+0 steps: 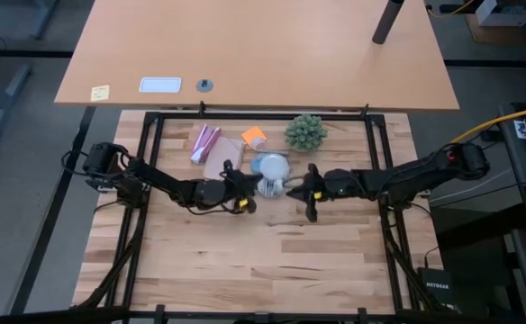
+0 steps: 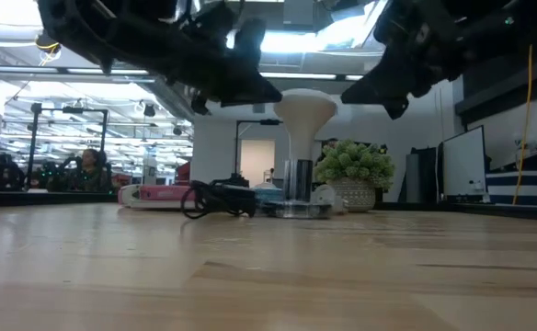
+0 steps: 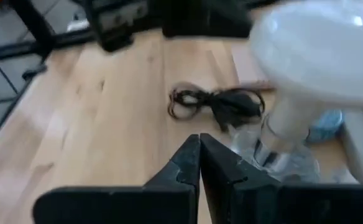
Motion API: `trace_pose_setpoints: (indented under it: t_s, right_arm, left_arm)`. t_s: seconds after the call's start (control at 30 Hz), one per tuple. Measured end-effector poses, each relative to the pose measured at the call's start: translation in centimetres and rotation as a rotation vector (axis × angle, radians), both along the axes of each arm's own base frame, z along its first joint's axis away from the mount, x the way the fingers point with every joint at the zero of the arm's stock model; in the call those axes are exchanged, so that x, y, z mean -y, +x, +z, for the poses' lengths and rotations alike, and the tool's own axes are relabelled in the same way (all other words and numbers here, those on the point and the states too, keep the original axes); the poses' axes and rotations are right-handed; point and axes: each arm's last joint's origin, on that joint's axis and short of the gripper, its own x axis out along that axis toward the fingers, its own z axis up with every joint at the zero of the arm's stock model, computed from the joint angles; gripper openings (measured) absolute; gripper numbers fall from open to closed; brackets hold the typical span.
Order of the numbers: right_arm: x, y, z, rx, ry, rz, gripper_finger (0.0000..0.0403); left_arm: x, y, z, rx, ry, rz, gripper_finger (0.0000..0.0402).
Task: Screw lightbulb
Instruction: Insert the lightbulb into the silver lamp socket, then remove the lightbulb from the silver lamp socket
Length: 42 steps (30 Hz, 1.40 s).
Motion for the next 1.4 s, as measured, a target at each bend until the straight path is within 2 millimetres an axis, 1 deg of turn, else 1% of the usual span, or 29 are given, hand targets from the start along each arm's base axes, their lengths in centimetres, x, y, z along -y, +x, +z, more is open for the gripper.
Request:
trace_pose_setpoints:
  t_s: [0.17,0.27,0.47,0.57,0.63,0.7,0.83,0.93,1.03,1.1,1.2,1.4]
  right_arm:
    - [-0.8,0.0,0.1,0.014,-0.007,0.017,0.0016]
    - [-0.7,0.0,0.2,0.021,-0.01,0.008,0.0016]
    - [-0.7,0.0,0.3,0.026,-0.014,-0.004,0.0016]
    - [-0.7,-0.2,0.8,0.054,-0.004,0.013,0.0016]
    - [-0.6,-0.6,1.8,0.098,-0.006,0.024,0.0016]
    - [-0.6,-1.3,3.2,0.173,-0.023,0.047,0.0016]
    - [-0.3,-3.5,6.6,0.342,-0.073,0.064,0.0016]
    - [-0.1,-5.9,9.2,0.491,-0.112,0.063,0.0016]
    - [0.3,-8.6,11.4,0.628,-0.129,0.044,0.0016]
    - [0.5,-10.4,12.5,0.708,-0.124,0.028,0.0016]
    - [0.8,-12.8,13.7,0.814,-0.115,0.016,0.0016]
    - [1.2,-16.7,15.0,0.979,-0.1,-0.002,0.0016]
  left_arm:
    - [0.3,0.0,0.0,0.004,-0.003,-0.008,0.0]
    - [0.4,0.0,0.1,0.006,-0.002,-0.007,0.0]
    - [1.4,-0.2,0.4,0.022,-0.004,-0.048,0.0]
    - [1.8,-0.7,1.9,0.057,0.016,-0.066,0.0]
    - [2.0,-1.3,3.7,0.114,0.04,-0.081,0.0]
    - [2.2,-2.1,5.7,0.176,0.075,-0.094,0.0]
    - [2.2,-4.7,10.0,0.272,0.15,-0.104,0.0]
    - [2.1,-7.0,13.0,0.343,0.208,-0.107,0.0]
    - [1.9,-9.4,15.4,0.406,0.257,-0.103,0.0]
    - [1.7,-10.9,16.7,0.441,0.274,-0.098,0.0]
    - [1.3,-12.8,17.9,0.473,0.275,-0.099,0.0]
    - [0.4,-15.4,19.2,0.5,0.27,-0.094,0.0]
